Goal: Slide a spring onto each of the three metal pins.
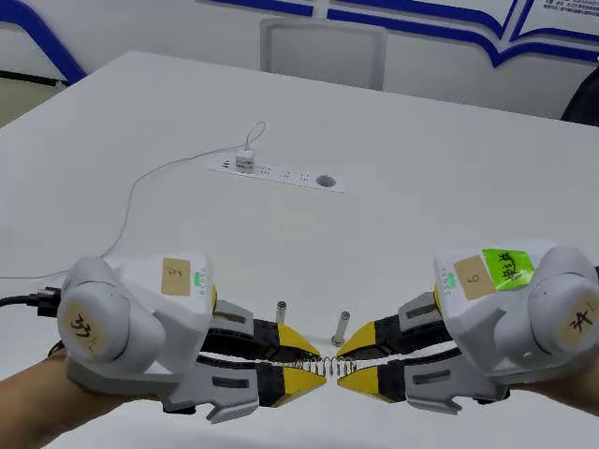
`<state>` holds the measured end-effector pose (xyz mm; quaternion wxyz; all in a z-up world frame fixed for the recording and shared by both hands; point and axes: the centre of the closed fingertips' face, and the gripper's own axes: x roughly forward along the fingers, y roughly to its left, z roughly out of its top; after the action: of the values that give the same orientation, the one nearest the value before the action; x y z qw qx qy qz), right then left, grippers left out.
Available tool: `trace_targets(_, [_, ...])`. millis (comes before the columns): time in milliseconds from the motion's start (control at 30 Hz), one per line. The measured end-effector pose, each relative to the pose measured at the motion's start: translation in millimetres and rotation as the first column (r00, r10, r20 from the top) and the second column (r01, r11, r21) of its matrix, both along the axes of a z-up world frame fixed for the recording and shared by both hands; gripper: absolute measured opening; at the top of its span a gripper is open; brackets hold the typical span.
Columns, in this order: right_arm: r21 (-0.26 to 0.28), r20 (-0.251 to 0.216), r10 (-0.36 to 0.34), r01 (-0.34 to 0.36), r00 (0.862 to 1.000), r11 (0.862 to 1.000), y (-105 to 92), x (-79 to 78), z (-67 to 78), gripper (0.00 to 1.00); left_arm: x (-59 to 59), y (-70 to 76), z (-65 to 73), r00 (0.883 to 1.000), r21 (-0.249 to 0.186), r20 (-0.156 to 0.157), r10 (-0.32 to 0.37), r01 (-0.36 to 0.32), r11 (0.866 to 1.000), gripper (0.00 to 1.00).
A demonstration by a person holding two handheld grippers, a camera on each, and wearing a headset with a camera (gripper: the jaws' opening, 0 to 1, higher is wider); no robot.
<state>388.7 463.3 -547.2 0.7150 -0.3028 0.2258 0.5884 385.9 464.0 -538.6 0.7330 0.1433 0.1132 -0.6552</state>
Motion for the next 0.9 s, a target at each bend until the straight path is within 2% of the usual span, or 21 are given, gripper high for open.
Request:
trace_targets(200, [0.078, -0.034, 0.003, 0.000, 0.999, 0.997, 3.3, -4.6, 13.0, 0.11, -2.2, 1.2, 1.8, 1.000, -0.003, -0.002, -0.011, 0.011, 1.000, 0.10])
trace_targets(400, [0.117, -0.041, 0.023, -0.018, 0.999, 0.993, 11.7, -9.1, 20.5, 0.11, -1.5, 2.6, -3.8, 1.000, 0.031, 0.012, -0.011, 0.011, 0.999, 0.10])
trace_targets(500, [0.183, -0.054, 0.027, -0.016, 0.998, 0.983, 20.9, -10.1, 32.9, 0.11, -2.1, 2.5, -4.5, 1.000, 0.031, 0.010, -0.011, 0.010, 0.999, 0.10])
trace_targets(633, [0.161, -0.044, 0.035, -0.028, 0.998, 0.987, 24.3, -9.1, 30.2, 0.11, -0.9, 3.0, -6.6, 1.000, 0.040, 0.011, -0.005, 0.004, 0.999, 0.10])
trace_targets(733, [0.185, -0.059, 0.030, -0.018, 0.998, 0.983, 27.0, -9.1, 31.6, 0.11, -0.8, 3.4, -6.8, 1.000, 0.038, 0.006, 0.001, -0.001, 0.999, 0.10])
trace_targets(800, [0.222, -0.070, 0.021, -0.005, 0.997, 0.975, 31.4, -8.9, 36.3, 0.11, -1.3, 3.0, -5.7, 1.000, 0.027, -0.003, 0.005, -0.005, 1.000, 0.10])
trace_targets(900, [0.227, -0.067, 0.020, -0.004, 0.998, 0.974, 33.3, -8.4, 37.5, 0.11, -1.7, 2.3, -5.6, 1.000, 0.026, -0.004, 0.006, -0.006, 1.000, 0.10])
